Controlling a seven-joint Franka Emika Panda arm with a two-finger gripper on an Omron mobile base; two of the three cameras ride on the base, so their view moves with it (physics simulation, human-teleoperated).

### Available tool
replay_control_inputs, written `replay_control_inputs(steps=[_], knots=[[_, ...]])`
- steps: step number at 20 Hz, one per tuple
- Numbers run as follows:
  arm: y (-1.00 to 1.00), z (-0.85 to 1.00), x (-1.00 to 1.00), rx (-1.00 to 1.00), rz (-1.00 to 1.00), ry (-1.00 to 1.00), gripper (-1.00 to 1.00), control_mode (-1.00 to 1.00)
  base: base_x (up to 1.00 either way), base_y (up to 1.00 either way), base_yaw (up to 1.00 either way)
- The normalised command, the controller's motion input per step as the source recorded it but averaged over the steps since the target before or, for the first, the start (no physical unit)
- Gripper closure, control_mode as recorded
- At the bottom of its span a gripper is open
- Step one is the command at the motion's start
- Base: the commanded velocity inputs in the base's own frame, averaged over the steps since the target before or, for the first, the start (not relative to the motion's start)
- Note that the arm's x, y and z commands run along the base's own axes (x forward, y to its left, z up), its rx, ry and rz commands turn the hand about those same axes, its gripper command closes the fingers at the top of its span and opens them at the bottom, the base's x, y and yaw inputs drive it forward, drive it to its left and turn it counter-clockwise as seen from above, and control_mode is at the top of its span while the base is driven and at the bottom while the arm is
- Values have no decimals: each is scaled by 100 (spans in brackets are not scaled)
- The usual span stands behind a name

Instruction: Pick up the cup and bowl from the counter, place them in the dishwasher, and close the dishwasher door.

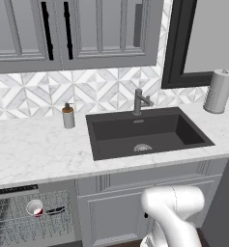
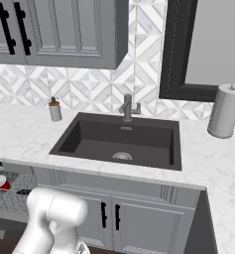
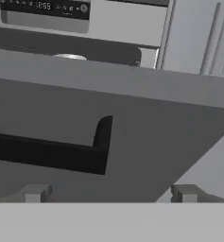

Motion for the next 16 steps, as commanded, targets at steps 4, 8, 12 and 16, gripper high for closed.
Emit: replay_control_inputs(steps=[4, 8, 12, 16], knots=[[14, -54, 100, 0, -4, -18, -100, -100, 0, 0, 0], [37, -52, 100, -1, -9, -14, -100, -100, 0, 0, 0], [49, -52, 100, -2, -8, -14, -100, -100, 0, 0, 0], [54, -39, 100, -3, -10, -20, -100, -100, 0, 0, 0]])
